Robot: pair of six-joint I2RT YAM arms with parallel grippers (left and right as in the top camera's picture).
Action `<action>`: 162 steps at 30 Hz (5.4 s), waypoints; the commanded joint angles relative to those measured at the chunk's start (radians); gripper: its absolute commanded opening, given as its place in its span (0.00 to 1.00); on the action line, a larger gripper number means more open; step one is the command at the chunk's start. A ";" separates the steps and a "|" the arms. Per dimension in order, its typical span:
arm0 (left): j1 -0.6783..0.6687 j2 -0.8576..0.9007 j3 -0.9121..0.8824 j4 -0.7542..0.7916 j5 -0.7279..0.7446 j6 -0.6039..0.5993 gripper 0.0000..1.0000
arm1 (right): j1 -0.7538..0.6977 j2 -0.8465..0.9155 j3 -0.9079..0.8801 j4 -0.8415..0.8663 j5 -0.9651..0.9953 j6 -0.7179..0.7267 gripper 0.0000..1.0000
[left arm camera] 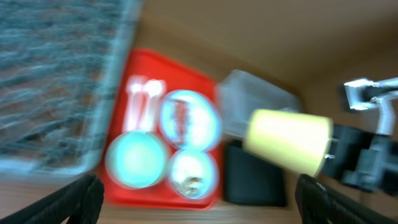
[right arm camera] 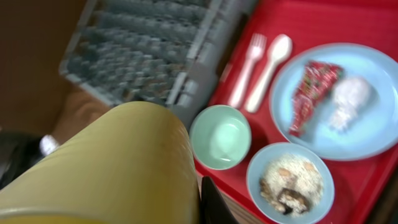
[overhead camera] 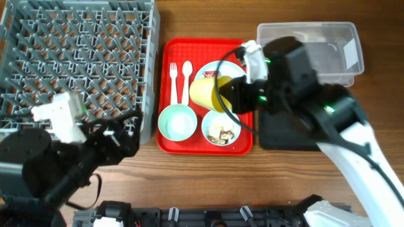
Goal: Sort waste into correct bins and load items into the dishwasher rack
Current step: 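Lift yellow cup and hand it to the left gripper, then carry yellow cup with left gripper and place it in the rack, then grasp the blue bowl of food scraps with the right gripper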
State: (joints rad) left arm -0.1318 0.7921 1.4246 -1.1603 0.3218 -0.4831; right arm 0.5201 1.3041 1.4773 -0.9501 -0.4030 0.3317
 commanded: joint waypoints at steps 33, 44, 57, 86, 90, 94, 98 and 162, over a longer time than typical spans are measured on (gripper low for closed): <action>-0.024 0.170 0.009 0.282 1.180 0.035 0.77 | 0.055 -0.045 0.001 0.470 -0.761 -0.093 0.05; -0.024 0.170 0.009 0.282 1.098 0.034 0.56 | 0.055 -0.045 0.001 0.455 -0.761 -0.086 0.08; -0.023 0.050 0.009 0.317 0.861 0.035 0.56 | -0.078 -0.066 0.001 0.441 -0.761 -0.092 0.56; -0.003 0.595 -0.037 -0.125 -0.425 0.000 0.54 | -0.172 -0.092 0.001 -0.399 0.045 0.008 0.70; 0.090 0.594 -0.065 -0.179 -0.428 0.000 0.53 | -0.172 -0.092 0.001 -0.404 0.045 0.009 0.71; 0.193 0.594 -0.148 -0.127 -0.412 0.004 0.51 | -0.172 -0.092 0.001 -0.403 0.049 0.008 0.72; 0.252 0.594 -0.202 -0.047 -0.360 0.005 0.52 | -0.172 -0.092 0.001 -0.404 0.049 0.008 0.73; -0.041 0.026 -0.022 -0.259 -0.173 0.139 1.00 | 0.229 0.785 -0.015 -0.006 0.381 0.406 0.15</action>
State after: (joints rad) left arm -0.1658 0.8181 1.3941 -1.4212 0.1406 -0.3561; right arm 0.7502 2.0594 1.4776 -0.9562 -0.0433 0.6907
